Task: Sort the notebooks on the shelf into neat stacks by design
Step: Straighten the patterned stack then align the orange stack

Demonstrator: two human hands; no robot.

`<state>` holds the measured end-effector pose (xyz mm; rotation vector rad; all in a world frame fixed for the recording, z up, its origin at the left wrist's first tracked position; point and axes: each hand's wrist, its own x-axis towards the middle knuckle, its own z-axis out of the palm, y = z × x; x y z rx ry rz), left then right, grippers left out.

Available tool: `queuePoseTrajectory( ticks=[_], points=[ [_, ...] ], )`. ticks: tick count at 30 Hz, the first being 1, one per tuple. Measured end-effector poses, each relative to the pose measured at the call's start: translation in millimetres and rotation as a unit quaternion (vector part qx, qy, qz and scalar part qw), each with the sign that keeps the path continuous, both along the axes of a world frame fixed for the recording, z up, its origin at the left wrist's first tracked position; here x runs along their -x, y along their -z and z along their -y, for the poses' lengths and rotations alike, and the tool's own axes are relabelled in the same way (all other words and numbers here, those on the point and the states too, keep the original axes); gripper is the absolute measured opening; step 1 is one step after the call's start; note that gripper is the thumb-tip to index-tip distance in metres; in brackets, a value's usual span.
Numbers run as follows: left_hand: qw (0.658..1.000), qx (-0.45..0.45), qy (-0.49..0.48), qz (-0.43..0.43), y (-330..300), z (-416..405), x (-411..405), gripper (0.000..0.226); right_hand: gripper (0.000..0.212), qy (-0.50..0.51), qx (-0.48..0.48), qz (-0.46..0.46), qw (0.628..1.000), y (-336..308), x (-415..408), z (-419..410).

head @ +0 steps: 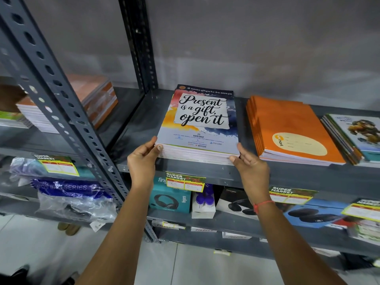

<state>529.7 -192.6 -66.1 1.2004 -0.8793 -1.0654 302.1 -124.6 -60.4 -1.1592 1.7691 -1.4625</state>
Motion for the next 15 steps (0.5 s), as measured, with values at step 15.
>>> queuePoseTrajectory(
  ticks=[15],
  points=[
    [1.0, 0.004, -0.004, 0.015, -0.1, 0.2, -0.6, 0.033, 0.042, 0.025, 0.004, 0.041, 0.999, 3.6, 2.4, 5.8]
  ],
)
